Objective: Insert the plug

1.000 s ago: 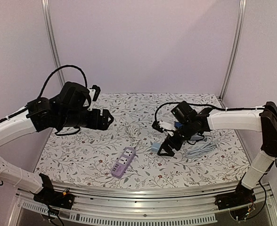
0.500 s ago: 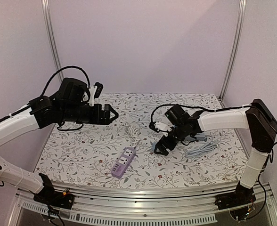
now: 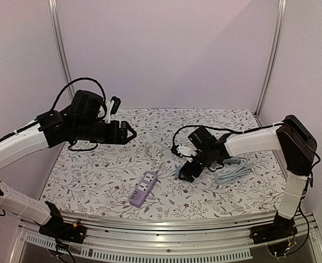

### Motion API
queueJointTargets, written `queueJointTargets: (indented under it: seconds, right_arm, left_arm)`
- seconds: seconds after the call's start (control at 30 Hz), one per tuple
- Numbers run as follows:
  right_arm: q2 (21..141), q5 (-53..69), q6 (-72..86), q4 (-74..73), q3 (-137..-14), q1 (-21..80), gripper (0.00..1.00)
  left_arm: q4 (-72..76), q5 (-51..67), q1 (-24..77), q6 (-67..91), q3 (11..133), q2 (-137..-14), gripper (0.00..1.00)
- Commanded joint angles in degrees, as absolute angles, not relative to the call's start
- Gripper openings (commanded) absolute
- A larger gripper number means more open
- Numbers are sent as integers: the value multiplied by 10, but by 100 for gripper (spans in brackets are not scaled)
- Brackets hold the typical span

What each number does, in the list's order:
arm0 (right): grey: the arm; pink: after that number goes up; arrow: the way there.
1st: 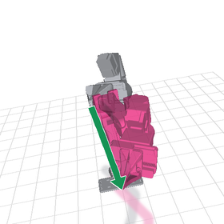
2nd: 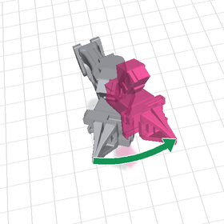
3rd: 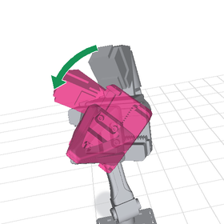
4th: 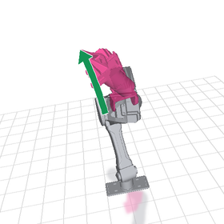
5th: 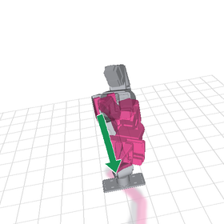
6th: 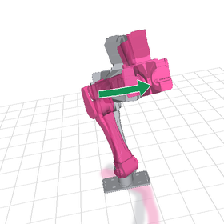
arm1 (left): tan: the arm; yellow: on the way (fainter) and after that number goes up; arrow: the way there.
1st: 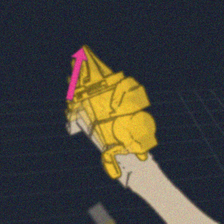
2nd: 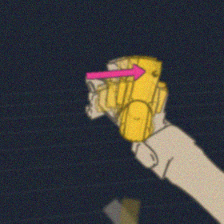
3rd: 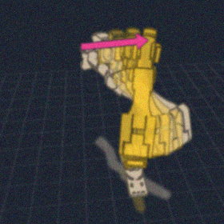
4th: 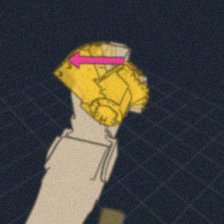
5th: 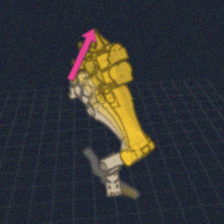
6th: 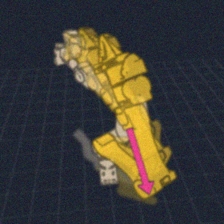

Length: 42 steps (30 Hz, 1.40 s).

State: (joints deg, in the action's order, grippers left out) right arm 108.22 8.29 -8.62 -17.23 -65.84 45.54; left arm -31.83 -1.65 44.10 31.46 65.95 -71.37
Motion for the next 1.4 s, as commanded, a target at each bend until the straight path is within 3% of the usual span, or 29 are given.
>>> queueJointTargets:
  seconds: [0.0,0.27,0.57,0.8,1.37]
  right_arm:
    - [1095,83,-112,-117,-626,461,87]
    - [1091,95,-132,-59,-580,461,85]
    - [1081,123,-144,8,-539,460,74]
    - [1081,133,-139,5,-533,460,41]
    - [1043,152,-88,6,-526,461,24]
  left_arm:
    - [-327,-13,431,310,674,-721,77]
    - [-335,-11,429,308,683,-715,72]
    - [-340,-17,428,312,662,-693,62]
    - [-341,-21,428,318,659,-682,56]
    - [-328,-4,428,329,661,-707,55]
